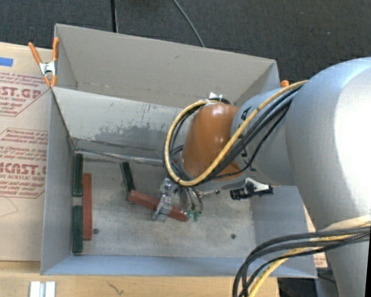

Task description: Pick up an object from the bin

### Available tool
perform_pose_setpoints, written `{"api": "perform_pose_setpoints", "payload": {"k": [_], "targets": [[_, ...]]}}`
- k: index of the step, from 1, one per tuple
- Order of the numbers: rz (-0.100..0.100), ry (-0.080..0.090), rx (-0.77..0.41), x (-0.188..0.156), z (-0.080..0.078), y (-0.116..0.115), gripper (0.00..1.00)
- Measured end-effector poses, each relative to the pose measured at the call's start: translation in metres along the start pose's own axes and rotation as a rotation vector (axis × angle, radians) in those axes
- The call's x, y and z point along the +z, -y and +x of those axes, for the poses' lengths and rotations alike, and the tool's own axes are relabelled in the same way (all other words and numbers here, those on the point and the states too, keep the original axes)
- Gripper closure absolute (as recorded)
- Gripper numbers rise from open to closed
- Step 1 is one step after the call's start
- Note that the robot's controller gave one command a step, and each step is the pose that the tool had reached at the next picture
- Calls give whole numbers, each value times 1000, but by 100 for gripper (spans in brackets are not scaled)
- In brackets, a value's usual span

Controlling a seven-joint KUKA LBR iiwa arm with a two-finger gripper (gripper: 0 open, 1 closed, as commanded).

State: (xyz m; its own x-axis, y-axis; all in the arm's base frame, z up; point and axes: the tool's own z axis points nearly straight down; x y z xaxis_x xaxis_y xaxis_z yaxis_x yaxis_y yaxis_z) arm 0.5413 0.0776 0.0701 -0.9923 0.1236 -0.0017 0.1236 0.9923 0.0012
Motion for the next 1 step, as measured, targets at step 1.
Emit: {"api": "perform_pose_setpoints", "payload": {"k": [1], "targets": [[1,0,-2,-139,9,23,100]]}}
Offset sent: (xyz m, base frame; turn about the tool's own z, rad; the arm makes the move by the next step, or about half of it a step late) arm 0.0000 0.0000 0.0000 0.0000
